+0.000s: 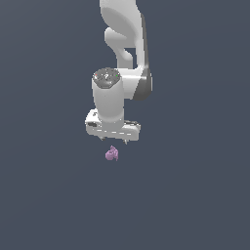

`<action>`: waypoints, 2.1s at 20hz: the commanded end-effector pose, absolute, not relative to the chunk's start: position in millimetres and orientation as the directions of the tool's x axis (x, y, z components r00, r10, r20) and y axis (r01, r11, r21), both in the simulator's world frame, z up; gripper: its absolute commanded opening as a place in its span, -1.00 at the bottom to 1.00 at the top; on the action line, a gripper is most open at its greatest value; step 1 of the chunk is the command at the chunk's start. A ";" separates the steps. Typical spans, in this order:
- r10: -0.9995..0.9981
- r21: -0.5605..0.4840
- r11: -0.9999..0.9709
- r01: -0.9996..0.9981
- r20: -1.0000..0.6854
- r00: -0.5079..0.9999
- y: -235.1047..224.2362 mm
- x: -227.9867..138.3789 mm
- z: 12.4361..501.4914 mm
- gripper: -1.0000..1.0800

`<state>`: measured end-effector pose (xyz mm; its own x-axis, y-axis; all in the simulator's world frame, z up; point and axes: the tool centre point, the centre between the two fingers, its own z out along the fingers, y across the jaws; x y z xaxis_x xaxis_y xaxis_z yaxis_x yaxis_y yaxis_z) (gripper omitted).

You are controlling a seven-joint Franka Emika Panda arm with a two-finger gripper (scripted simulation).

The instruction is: Pick up the object and move it to a goal position.

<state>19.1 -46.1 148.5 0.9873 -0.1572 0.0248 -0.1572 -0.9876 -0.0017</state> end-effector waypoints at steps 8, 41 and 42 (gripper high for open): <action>-0.249 0.000 -0.968 -0.249 0.003 0.968 -59.0 27.3 96.8 0.92; -0.262 0.000 -0.965 -0.262 0.000 0.965 -60.8 27.9 39.5 -1.00; -0.262 0.000 -0.965 -0.262 0.000 0.965 -60.8 28.0 39.6 -1.00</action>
